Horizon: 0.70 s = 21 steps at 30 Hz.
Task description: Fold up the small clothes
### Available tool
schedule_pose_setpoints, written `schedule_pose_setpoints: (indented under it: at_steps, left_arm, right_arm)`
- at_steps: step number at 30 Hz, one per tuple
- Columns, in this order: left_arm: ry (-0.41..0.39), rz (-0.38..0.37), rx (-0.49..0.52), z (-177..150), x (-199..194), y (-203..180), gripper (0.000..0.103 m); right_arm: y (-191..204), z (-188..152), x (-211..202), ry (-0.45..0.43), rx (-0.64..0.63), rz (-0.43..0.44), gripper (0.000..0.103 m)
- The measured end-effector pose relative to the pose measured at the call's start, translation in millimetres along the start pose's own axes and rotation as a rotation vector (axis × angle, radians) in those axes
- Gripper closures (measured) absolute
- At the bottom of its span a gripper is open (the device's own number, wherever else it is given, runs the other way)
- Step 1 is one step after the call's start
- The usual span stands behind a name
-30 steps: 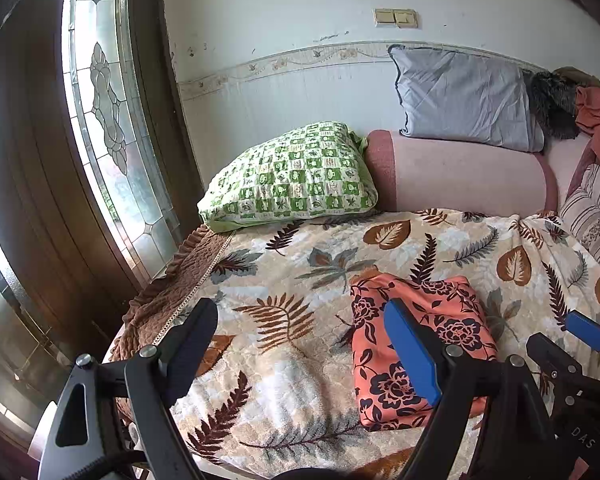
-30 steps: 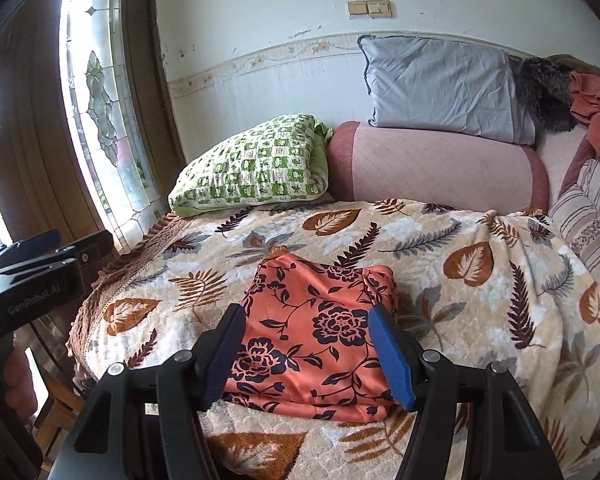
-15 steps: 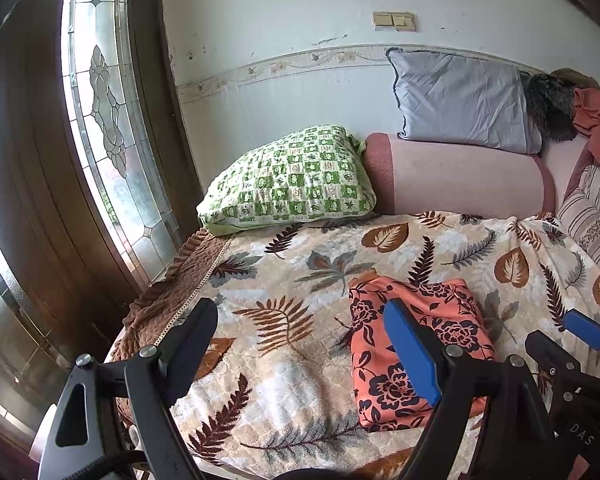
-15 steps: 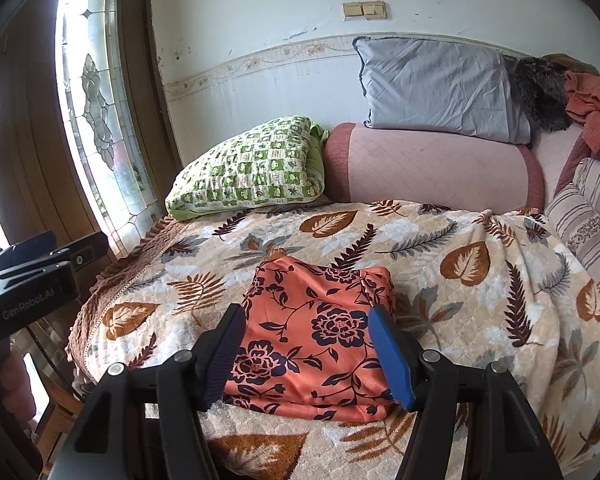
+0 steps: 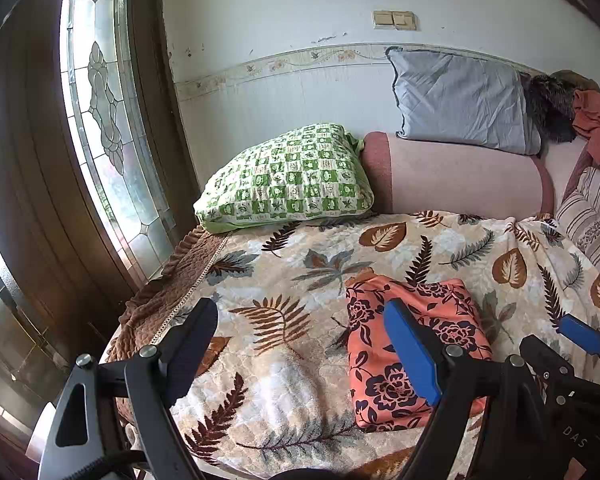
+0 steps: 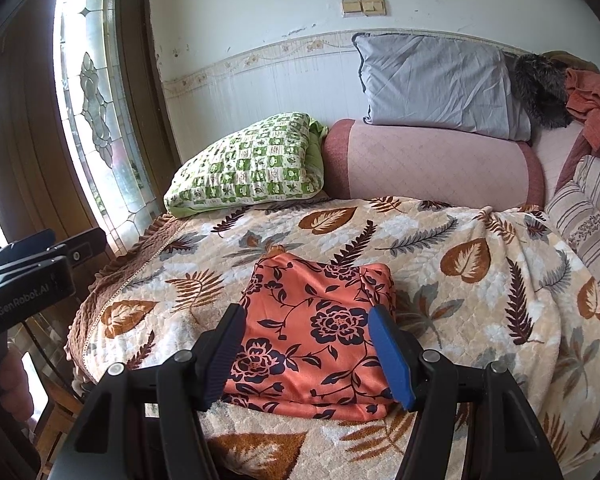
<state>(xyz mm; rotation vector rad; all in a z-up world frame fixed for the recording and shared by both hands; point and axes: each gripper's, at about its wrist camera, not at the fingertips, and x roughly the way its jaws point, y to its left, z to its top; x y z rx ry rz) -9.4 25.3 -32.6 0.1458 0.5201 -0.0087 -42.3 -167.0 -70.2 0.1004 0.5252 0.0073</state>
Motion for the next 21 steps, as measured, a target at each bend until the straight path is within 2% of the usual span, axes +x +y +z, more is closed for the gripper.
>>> schedule_pose_setpoints:
  at_steps: [14, 19, 21]
  left_arm:
    - [0.023, -0.037, -0.007, -1, 14, -1, 0.018]
    - [0.036, -0.087, -0.023, 0, 26, 0, 0.017]
    - [0.056, -0.109, -0.035, 1, 37, 3, 0.018]
  right_arm:
    - [-1, -5, 19, 0.039, 0.009, 0.014, 0.036]
    - [-6, -5, 30, 0.057, 0.033, 0.027, 0.036]
    - [-17, -2, 37, 0.059, 0.045, 0.006, 0.036]
